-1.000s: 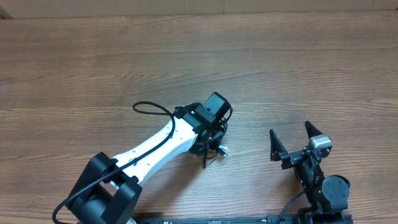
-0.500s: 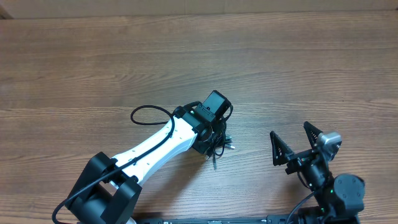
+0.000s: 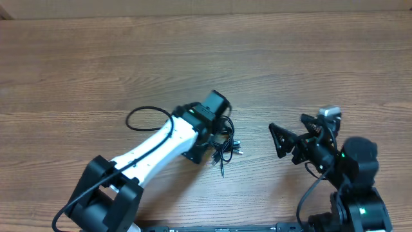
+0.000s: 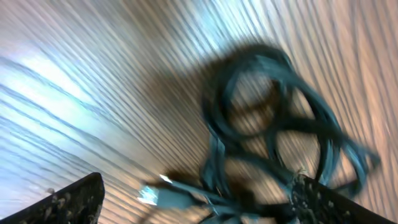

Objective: Untangle cables
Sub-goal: 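Move the right gripper left toward the cable held by the left gripper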

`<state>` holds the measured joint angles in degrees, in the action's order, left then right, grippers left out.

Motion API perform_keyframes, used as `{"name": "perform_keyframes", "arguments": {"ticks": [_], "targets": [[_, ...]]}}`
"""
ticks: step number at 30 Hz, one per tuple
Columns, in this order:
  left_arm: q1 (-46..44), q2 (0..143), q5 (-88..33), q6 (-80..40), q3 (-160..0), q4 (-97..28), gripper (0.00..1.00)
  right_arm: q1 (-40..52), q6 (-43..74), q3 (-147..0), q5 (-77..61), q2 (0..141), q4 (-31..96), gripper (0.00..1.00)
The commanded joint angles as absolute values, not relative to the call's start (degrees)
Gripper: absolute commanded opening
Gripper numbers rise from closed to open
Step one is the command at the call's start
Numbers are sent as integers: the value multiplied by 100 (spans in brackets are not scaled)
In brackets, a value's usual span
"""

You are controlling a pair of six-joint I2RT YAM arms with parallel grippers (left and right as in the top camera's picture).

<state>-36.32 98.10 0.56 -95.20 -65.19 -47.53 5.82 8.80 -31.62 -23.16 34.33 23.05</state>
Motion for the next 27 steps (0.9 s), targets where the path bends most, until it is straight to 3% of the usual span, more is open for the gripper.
{"name": "perform_keyframes", "arguments": {"ticks": [1, 6, 14, 22, 27], "targets": [[-3162, 9786, -152, -9502, -6497, -4930, 96, 604, 904, -3304, -2936, 3629, 2191, 100], [-2812, 9786, -342, -8324, -6497, -4727, 92, 604, 993, -3304, -3625, 3966, 1833, 100], [-2805, 9786, -126, -6403, -6497, -4292, 95, 607, 3155, -3301, -3896, 5054, 2163, 100], [-2810, 9789, 314, -6278, -6497, -4554, 95, 607, 3168, -3301, -5404, 6283, 1717, 99], [-2856, 9804, 279, -6241, -6497, -4595, 94, 740, 3146, -3301, -5802, 6593, 1789, 93]]}}
